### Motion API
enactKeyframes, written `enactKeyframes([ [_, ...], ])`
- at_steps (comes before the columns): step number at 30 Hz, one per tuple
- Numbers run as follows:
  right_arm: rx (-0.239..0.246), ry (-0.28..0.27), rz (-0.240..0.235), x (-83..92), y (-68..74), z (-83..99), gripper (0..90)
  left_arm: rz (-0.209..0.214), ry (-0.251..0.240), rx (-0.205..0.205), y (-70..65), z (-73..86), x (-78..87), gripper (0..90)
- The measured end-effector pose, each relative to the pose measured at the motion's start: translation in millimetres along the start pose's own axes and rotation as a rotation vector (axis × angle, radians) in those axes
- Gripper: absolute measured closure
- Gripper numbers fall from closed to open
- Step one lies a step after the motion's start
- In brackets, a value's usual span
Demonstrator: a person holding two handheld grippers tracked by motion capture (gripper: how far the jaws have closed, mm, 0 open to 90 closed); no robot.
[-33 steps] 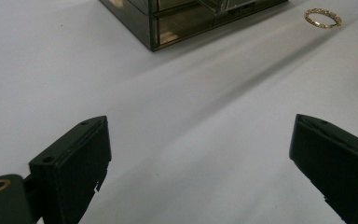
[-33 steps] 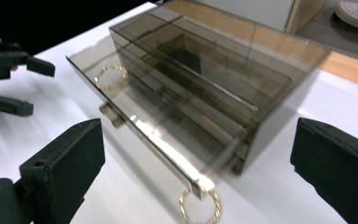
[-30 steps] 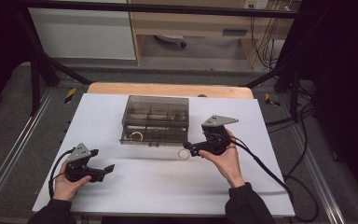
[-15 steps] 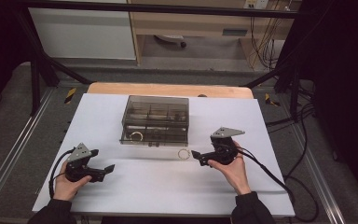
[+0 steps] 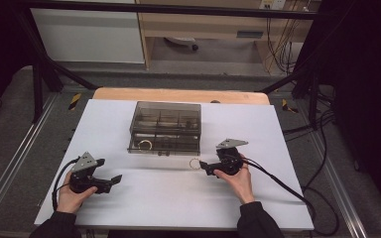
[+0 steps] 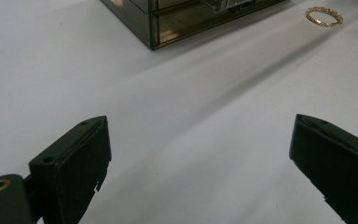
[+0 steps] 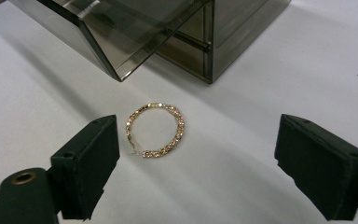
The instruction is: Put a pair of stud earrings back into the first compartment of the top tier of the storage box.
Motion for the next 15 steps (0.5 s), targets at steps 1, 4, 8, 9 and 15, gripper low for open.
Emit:
enactKeyframes([
  [1,0.0,0.0,0.0,0.0,0.0,0.0,16.8,0.0,0.0,0.0,0.0,0.0,0.0,5.0],
  [4,0.015,0.002,-0.008,-6.1,0.2,1.6,24.1,-0.001,0.0,0.0,0.2,0.0,-0.1,5.0],
  [8,0.032,0.011,-0.021,-13.5,1.0,4.7,34.7,-0.001,0.0,0.0,0.2,0.0,-0.1,5.0],
  [9,0.029,0.013,-0.019,-16.8,1.6,5.7,40.4,-0.001,-0.001,0.0,0.1,-0.1,0.0,5.0],
  [15,0.051,0.005,-0.022,-21.9,4.8,3.5,52.6,-0.001,-0.001,0.0,0.2,-0.1,-0.1,5.0],
])
Point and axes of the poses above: each handheld gripper's, and its own axes: x roughly backward along the jaws, z roughly out of its underside, y roughly to its left, the point moved 4 cm from there along -x, roughly forward along the jaws, and after that the axes turned 3 degrees about z, right-handed, at the moved point
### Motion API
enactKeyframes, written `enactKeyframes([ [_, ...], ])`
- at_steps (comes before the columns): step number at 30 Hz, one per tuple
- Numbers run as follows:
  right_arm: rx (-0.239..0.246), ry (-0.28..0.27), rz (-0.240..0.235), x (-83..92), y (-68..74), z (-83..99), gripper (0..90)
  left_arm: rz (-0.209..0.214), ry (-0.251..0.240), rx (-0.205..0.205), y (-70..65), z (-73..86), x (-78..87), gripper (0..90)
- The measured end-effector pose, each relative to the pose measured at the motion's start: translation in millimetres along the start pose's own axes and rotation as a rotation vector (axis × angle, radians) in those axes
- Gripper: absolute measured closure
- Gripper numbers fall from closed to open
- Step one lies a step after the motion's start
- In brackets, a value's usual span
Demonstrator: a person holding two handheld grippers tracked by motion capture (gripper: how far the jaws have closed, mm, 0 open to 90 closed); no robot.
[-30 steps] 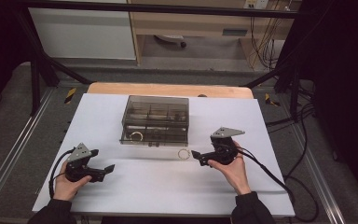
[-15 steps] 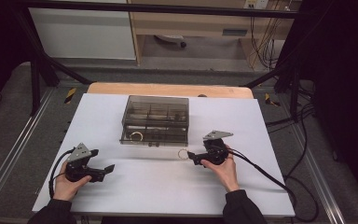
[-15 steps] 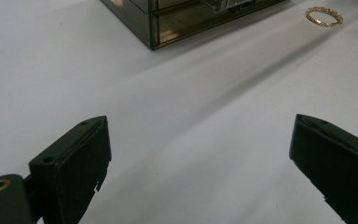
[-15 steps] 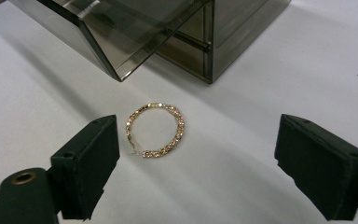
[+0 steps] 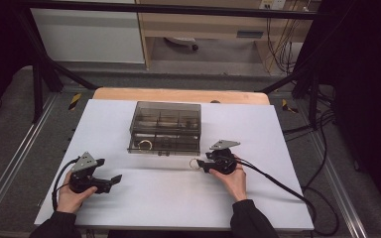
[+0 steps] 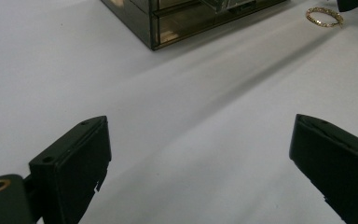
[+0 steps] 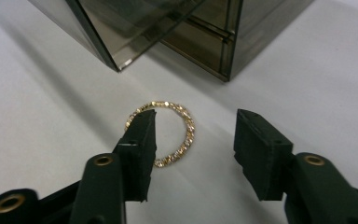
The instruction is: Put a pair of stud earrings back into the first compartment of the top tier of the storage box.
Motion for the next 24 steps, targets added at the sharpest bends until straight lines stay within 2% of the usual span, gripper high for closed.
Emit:
enactKeyframes([
  [3,-0.012,0.018,-0.003,-3.4,0.7,-1.1,60.5,0.0,-0.002,-0.001,0.0,-0.3,0.5,5.0],
  [9,-0.008,0.045,-0.017,-6.0,2.9,0.2,68.7,0.0,-0.002,-0.001,0.0,-0.4,0.6,5.0],
  [10,0.001,0.044,-0.006,-5.9,2.4,0.4,72.8,0.0,-0.002,-0.001,0.0,-0.4,0.5,5.0],
  [13,0.007,0.051,0.0,-5.3,2.0,0.4,77.6,0.0,-0.003,-0.001,0.0,-0.4,0.6,5.0],
  [18,0.01,0.065,-0.001,-4.5,2.4,0.3,82.3,0.0,-0.002,-0.001,0.0,-0.4,0.5,5.0],
  [19,0.002,0.075,0.001,-4.3,3.6,-0.1,85.4,0.0,-0.002,-0.001,0.0,-0.4,0.5,5.0],
  [24,-0.01,0.087,0.002,-4.3,3.4,-1.0,86.8,0.0,-0.004,0.0,0.0,-0.5,0.9,5.0],
])
Point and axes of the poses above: each handheld gripper's, and its own axes: x roughly backward along the jaws, z roughly out of its underside, y roughly to its left, the point moved 4 cm from there along -x, roughly forward along the jaws, and after that the axes turned 3 degrees about z, right-handed, at the moved point
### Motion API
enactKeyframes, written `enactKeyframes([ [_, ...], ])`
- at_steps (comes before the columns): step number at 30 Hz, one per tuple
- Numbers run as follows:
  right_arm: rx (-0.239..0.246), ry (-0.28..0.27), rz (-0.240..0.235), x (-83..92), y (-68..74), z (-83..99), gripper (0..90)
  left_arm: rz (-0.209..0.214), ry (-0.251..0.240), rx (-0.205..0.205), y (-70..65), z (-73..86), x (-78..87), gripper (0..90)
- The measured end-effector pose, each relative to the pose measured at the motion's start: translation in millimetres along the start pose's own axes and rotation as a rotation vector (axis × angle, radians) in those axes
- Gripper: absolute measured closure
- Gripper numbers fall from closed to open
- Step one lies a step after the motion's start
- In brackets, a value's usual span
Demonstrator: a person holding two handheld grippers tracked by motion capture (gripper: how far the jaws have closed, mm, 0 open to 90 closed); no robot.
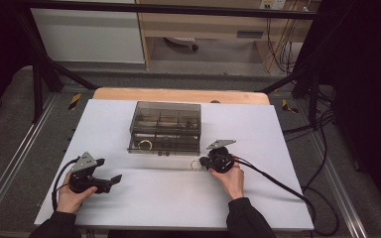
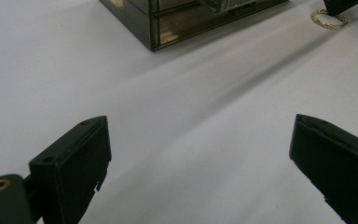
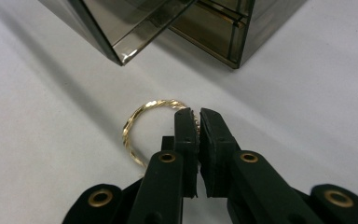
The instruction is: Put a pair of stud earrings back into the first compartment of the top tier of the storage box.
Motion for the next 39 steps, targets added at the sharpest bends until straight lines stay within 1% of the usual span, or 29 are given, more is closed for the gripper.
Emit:
enactKeyframes([
  [6,-0.01,0.009,-0.003,2.3,-0.4,-0.5,87.4,-0.001,0.0,-0.001,0.0,-0.1,0.1,5.0],
  [7,-0.003,0.009,-0.001,3.9,-1.0,-0.9,87.4,-0.001,-0.001,0.0,0.0,-0.1,0.0,5.0],
  [14,0.0,0.002,-0.011,11.9,-0.7,-3.5,87.5,-0.002,0.001,-0.001,0.1,0.0,0.0,5.0],
  [15,-0.002,0.003,-0.016,15.8,-0.2,-4.4,87.5,-0.002,0.001,-0.001,0.2,0.0,0.0,5.0],
  [20,0.003,-0.004,-0.021,23.9,0.1,-6.3,87.6,-0.002,0.001,-0.001,0.1,0.0,-0.1,5.0],
  [21,0.005,-0.006,-0.023,28.4,0.1,-6.7,87.5,-0.002,0.002,-0.001,0.1,0.1,-0.2,5.0],
  [22,0.005,-0.006,-0.023,28.4,0.1,-6.7,87.5,-0.002,0.002,-0.001,0.1,0.1,-0.2,5.0],
  [23,0.0,-0.007,-0.026,33.0,0.3,-7.3,87.5,-0.002,0.002,-0.001,0.1,0.1,-0.2,5.0],
  [24,0.0,-0.007,-0.026,33.0,0.3,-7.3,87.5,-0.003,0.001,-0.001,0.1,0.0,-0.1,5.0],
  [25,0.007,-0.014,-0.023,35.0,-0.2,-7.6,87.5,-0.003,0.001,0.0,0.0,0.0,-0.1,5.0],
  [27,0.002,-0.016,-0.025,39.3,0.0,-8.2,87.5,-0.003,0.001,-0.001,0.1,0.0,0.0,5.0],
  [30,0.009,-0.02,-0.028,45.7,0.3,-8.8,87.5,-0.003,0.001,-0.001,0.0,0.0,0.0,5.0],
  [32,0.015,-0.028,-0.029,52.9,0.4,-9.6,87.5,-0.004,0.002,-0.001,0.1,0.1,-0.1,5.0],
  [33,0.015,-0.028,-0.029,52.9,0.4,-9.6,87.5,-0.003,0.001,0.0,0.2,0.1,-0.1,5.0],
  [36,0.02,-0.036,-0.025,60.4,0.1,-10.4,87.5,-0.003,0.001,-0.001,0.1,0.0,-0.1,5.0],
  [37,0.019,-0.039,-0.026,65.7,0.2,-10.9,87.5,-0.003,0.002,-0.002,0.0,0.1,-0.3,5.0],
  [39,0.018,-0.042,-0.026,68.2,0.1,-11.3,87.5,-0.004,0.003,-0.002,0.0,0.1,-0.4,5.0],
])
Point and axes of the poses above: each handheld gripper's, and its own axes: x roughly backward along the jaws, z roughly out of its underside, y roughly to its left, the point moved 4 cm from there along -x, roughly forward along the jaws, and after that the axes turned 3 degrees about z, right-handed, at the moved point
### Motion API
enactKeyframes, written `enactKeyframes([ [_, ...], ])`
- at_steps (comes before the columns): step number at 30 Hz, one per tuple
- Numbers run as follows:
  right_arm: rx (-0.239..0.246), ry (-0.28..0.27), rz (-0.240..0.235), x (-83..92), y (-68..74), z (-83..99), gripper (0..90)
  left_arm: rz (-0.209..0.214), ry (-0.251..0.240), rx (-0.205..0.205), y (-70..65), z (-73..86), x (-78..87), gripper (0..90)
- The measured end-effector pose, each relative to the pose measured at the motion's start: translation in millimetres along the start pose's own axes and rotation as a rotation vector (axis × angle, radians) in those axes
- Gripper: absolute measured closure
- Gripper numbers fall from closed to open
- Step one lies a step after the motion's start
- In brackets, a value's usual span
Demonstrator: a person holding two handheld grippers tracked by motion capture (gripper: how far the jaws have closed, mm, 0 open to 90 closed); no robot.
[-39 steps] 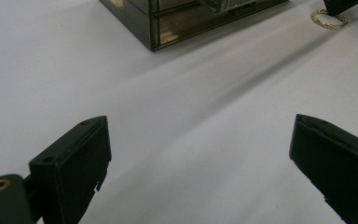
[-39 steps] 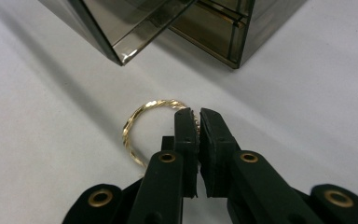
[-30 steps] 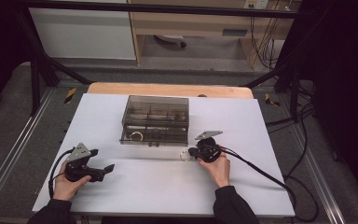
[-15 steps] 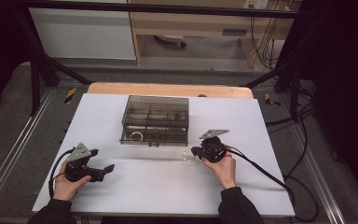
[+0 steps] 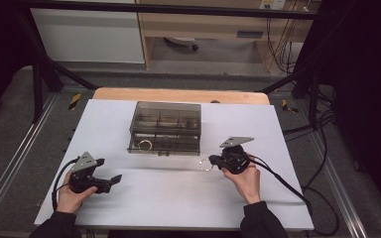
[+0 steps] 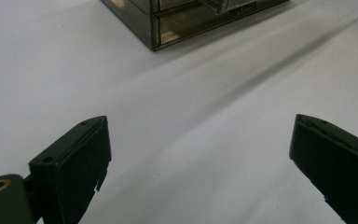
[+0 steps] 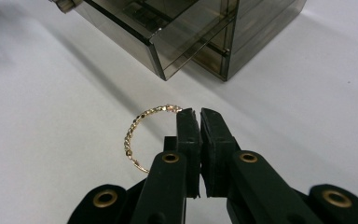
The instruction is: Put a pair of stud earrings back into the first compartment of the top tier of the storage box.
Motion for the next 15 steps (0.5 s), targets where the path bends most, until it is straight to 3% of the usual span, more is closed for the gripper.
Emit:
enactKeyframes([
  [15,-0.001,-0.025,-0.003,25.4,-2.0,-8.7,87.5,0.0,0.001,0.001,0.0,0.2,-0.4,5.0],
])
Point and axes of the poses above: each handheld gripper's, and its own axes: x roughly backward along the jaws, z roughly out of its underside, y roughly to its left, the point moved 4 cm from there along -x, roughly forward along the jaws, and after that the axes turned 3 degrees about z, right-handed, at the moved point
